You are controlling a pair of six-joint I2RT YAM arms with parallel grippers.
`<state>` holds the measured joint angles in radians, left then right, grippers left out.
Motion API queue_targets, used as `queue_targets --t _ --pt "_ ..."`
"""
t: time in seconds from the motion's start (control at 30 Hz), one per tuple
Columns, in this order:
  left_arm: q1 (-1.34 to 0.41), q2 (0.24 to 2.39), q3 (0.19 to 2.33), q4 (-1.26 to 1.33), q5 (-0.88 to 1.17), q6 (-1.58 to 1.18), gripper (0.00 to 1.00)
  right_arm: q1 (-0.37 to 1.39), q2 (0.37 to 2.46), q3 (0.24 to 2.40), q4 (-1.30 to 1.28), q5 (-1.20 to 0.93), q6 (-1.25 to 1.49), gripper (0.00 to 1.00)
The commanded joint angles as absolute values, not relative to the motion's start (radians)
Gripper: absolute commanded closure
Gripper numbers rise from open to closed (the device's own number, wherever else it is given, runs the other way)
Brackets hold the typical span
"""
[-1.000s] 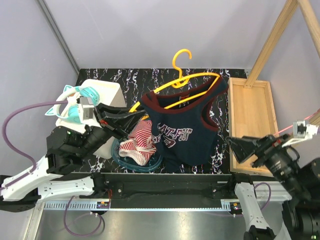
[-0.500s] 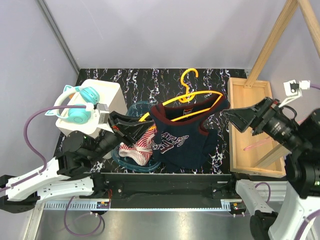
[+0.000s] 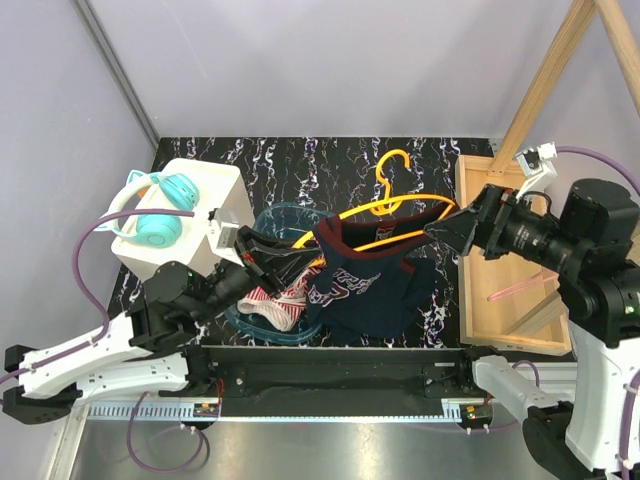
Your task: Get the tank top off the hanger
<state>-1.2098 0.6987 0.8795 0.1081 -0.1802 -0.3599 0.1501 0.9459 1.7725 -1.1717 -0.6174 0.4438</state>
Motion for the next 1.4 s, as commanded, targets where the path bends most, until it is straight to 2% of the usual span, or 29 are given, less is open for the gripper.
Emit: queue_targets --t 0.0,0.2,0.43,0.47,0.5,0.6,0.7,0.73,0.77,0.83,0.9,0.97,1.27,1.37 --pt "-1.209 0.655 0.89 0.224 -0.187 -0.365 1.0 0.167 0.989 1.721 -1.184 -0.437 0.364 0.13" --pt "-1.209 0.623 0.89 0.209 -0.193 -0.367 1.0 0.169 1.043 1.655 -1.115 -0.239 0.342 0.14" --pt "-1.209 0.617 0.91 0.19 -0.193 -0.359 1.0 0.17 1.065 1.623 -1.049 -0.209 0.364 0.22" --pt "-1.207 0.614 0.91 0.19 -0.193 -0.359 1.0 0.169 1.063 1.618 -1.04 -0.216 0.371 0.28" --pt "-1.209 0.611 0.911 0.19 -0.192 -0.359 1.0 0.17 1.065 1.62 -1.042 -0.221 0.374 0.38" --pt "-1.209 0.606 0.911 0.189 -0.198 -0.356 1.0 0.17 1.06 1.612 -1.039 -0.241 0.385 0.47" --pt "-1.209 0.601 0.914 0.178 -0.204 -0.353 1.0 0.169 1.042 1.6 -1.035 -0.236 0.388 0.48" --pt "-1.209 0.6 0.913 0.176 -0.206 -0.353 1.0 0.17 1.039 1.597 -1.035 -0.238 0.385 0.56" --pt "-1.209 0.597 0.913 0.175 -0.207 -0.353 1.0 0.17 1.031 1.592 -1.034 -0.242 0.391 0.6" --pt "-1.209 0.592 0.911 0.173 -0.216 -0.351 1.0 0.17 1.023 1.585 -1.025 -0.274 0.399 0.6" --pt "-1.209 0.591 0.913 0.172 -0.215 -0.351 1.0 0.17 1.005 1.563 -0.994 -0.297 0.414 0.5" --pt "-1.209 0.589 0.916 0.17 -0.212 -0.35 1.0 0.17 0.997 1.551 -0.985 -0.321 0.425 0.45" --pt "-1.207 0.584 0.914 0.161 -0.213 -0.345 1.0 0.17 0.951 1.537 -0.973 -0.376 0.451 0.44" --pt "-1.209 0.584 0.914 0.166 -0.203 -0.351 1.0 0.17 0.951 1.52 -0.966 -0.374 0.451 0.47"
